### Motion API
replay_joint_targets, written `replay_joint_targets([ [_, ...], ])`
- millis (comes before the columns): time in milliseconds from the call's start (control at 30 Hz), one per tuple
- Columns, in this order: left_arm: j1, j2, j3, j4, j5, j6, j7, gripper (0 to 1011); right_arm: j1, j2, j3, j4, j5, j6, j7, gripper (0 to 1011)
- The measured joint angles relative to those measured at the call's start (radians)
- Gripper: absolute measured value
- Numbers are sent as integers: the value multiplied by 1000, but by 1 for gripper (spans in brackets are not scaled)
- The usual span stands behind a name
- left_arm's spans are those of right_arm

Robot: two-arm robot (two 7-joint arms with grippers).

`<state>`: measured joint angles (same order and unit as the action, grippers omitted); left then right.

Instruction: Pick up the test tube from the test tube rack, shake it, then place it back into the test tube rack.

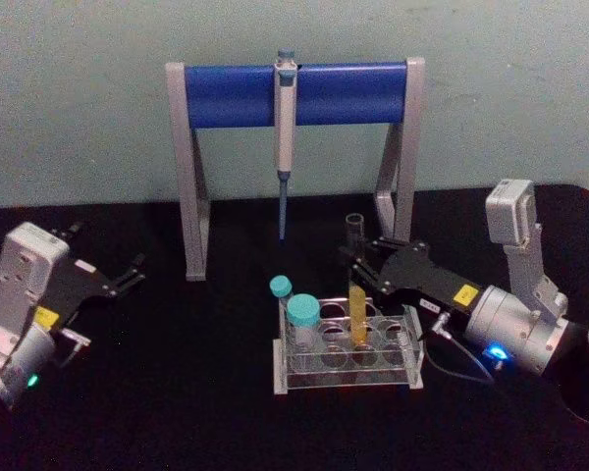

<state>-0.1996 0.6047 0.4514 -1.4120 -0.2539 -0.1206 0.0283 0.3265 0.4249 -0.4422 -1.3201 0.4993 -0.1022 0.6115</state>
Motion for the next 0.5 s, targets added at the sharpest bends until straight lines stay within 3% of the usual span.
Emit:
replay_joint_targets([
  [500, 0, 0, 0, 0, 0, 0, 0, 1001, 9, -5, -6, 13, -10, 19, -9, 232],
])
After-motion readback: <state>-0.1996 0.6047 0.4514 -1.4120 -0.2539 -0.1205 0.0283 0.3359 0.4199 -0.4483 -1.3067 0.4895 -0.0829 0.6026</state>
